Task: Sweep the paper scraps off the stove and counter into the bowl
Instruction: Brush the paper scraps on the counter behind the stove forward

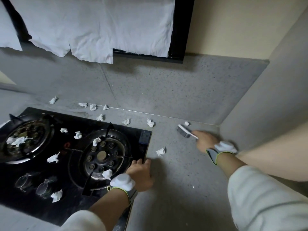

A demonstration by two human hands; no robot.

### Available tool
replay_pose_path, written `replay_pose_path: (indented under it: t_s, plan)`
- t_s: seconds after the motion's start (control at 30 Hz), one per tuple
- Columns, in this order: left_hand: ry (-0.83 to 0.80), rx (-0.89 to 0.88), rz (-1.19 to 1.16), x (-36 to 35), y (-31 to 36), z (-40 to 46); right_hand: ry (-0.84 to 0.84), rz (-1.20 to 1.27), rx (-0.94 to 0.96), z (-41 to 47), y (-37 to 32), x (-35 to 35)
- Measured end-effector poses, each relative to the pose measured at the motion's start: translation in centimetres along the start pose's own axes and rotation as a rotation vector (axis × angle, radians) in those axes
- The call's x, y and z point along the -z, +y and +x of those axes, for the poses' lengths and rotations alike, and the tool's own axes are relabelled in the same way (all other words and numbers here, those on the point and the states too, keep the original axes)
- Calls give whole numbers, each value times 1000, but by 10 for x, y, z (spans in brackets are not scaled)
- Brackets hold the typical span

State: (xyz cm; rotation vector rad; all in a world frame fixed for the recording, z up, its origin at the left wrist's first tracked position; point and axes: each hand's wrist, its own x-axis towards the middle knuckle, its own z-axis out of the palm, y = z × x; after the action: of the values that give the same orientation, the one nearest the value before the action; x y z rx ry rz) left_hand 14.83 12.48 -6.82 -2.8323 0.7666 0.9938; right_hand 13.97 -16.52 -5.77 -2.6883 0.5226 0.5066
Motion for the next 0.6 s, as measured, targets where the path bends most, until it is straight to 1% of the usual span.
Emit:
replay_pose_path:
  t_s: [0.13,0.17,0.23,0.3,0.37,0.4,0.5,0.6]
  plan:
    - [-61,-16,-55,2,-9,-4,-183,177,146,-35,-12,-16]
    - [-72,-22,-64,3,-10,-5,-201,209,164,-40,-11,-19]
    - [-75,-34,-70,5,-11,-7,-147,299,137,-39,-5,-18]
    - [-79,-42,-74,8,-10,-8,3,340,36,-28,2,-10]
    - [-95,-47,-82,11,-10,-8,154,234,-113,-13,8,2]
    - [-97,-47,-78,11,-10,-7,193,153,-166,-6,11,7]
    - [-79,-37,-46,12,-8,-5,156,48,-203,9,12,5]
    - [-94,-34,-31,17,-4,0,127,94,-177,11,7,-6]
